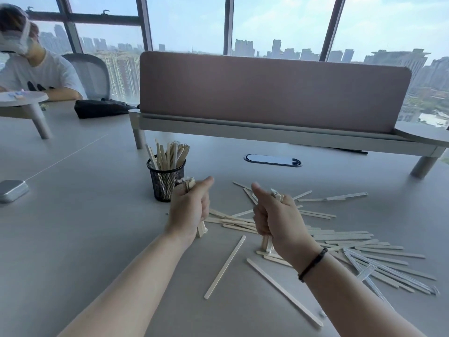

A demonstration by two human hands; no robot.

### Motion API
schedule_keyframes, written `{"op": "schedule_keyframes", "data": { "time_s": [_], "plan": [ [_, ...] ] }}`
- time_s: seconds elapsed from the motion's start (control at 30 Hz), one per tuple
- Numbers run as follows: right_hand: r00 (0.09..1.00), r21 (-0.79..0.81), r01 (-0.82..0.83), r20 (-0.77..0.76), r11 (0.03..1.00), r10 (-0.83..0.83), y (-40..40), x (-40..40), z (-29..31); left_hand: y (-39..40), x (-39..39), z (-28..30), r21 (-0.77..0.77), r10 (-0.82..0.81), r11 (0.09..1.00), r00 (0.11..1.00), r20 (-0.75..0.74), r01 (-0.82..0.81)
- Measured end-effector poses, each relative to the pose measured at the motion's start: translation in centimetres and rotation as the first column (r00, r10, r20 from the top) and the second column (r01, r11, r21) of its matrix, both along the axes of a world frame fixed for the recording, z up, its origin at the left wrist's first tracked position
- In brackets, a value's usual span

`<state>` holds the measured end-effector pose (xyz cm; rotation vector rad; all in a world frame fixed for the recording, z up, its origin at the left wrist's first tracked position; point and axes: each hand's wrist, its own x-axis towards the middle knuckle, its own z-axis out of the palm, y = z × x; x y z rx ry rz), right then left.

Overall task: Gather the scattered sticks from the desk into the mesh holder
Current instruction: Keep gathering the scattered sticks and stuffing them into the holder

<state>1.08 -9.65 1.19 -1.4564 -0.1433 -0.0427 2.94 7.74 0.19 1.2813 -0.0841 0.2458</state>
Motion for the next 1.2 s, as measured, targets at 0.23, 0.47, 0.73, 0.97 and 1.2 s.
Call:
{"op": "schedule_keyframes", "data": {
  "time_s": [0.23,0.47,0.73,0.97,1.2],
  "plan": [
    [0.992,0.133,-0.094,-0.073,0.987,0.104,3.6,2.9,3.3,0.7,-0.2,0.6,0.035,0.030,0.999,0.999,-0.037,-0.029],
    [0.990,0.302,-0.132,-0.008,0.944,0.141,13.4,9.1,8.9,5.6,2.4,1.9,-0.293,0.079,0.952,0.996,-0.049,-0.091],
    [0.996,0.183,-0.086,0.030,0.979,0.082,19.4,13.6,10.2,7.3,4.1,0.7,-0.313,0.145,0.937,0.987,-0.066,-0.158],
    [0.986,0.031,-0.052,0.160,0.998,0.047,20.4,15.0,7.6,8.5,3.9,1.4,-0.391,0.214,0.892,0.974,-0.080,-0.228],
    [0.935,-0.091,0.021,0.354,0.996,0.013,15.9,11.7,9.0,10.0,3.7,1.7,-0.421,0.250,0.869,0.965,-0.077,-0.259]
  ]
}}
